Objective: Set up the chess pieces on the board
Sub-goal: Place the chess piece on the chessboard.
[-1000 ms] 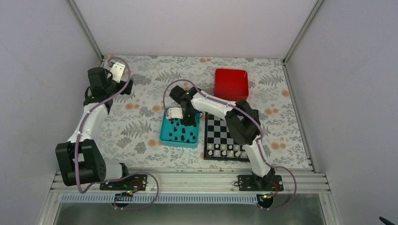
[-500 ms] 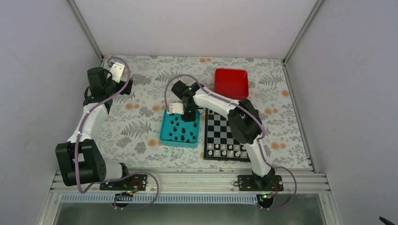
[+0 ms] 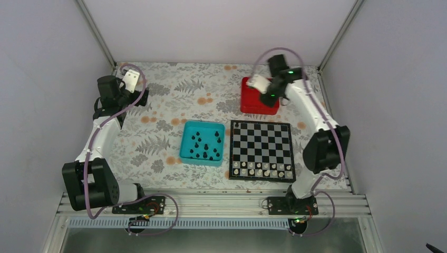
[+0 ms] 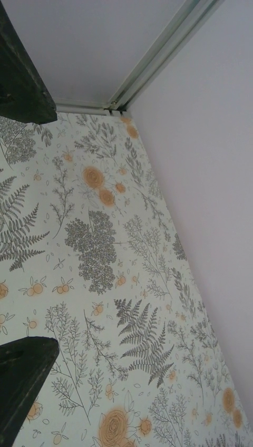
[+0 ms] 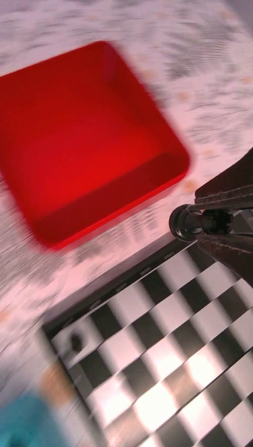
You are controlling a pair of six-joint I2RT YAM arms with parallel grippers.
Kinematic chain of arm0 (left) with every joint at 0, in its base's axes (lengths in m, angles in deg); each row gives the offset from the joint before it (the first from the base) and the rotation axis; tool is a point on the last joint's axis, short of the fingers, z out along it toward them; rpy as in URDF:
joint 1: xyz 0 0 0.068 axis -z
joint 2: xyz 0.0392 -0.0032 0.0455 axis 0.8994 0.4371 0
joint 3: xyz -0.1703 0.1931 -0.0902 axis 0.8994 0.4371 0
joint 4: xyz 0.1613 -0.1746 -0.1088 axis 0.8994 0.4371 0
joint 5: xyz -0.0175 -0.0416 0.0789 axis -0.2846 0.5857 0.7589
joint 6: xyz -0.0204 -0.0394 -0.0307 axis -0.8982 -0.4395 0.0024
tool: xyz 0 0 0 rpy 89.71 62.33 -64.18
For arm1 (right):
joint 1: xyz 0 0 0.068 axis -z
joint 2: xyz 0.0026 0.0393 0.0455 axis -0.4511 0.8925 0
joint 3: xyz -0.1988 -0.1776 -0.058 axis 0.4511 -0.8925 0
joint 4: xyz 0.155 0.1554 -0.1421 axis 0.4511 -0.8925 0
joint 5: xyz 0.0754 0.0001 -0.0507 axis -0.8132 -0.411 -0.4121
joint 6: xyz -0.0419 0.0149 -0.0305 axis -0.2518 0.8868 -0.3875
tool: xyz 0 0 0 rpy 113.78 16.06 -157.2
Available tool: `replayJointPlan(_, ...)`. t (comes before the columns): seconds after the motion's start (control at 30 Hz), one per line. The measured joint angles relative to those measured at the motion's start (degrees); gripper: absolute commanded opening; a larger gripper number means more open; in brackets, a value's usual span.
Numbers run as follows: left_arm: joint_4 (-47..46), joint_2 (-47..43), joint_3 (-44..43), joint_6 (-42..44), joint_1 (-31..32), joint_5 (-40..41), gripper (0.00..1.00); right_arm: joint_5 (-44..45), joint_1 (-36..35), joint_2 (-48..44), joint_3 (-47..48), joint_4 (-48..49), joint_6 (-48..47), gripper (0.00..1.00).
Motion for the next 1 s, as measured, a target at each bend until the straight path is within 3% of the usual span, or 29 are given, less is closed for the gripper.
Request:
replayJointPlan(0.13, 0.0, -0.1, 0.0, 0.0, 0.0, -0.1, 1.0, 0.1, 13.4, -3.3, -6.5, -0.2, -1.9, 0.05)
replayJointPlan(0.3, 0.0, -0.1, 0.0, 0.0, 0.0, -0.6, 1.0, -0.3, 21.7, -5.2, -16.3, 0.2, -4.4, 0.06)
replayJointPlan(0.6, 0.0, -0.1, 0.0, 0.0, 0.0, -0.9, 1.0, -2.6, 23.0, -3.5, -24.6, 5.3, -5.1, 0.06)
replayJointPlan(1.0, 0.0, -0.7, 0.0, 0.0, -0.5, -0.9, 1.0, -2.9, 23.8, 2.6, -25.5, 11.0, -5.0, 0.06)
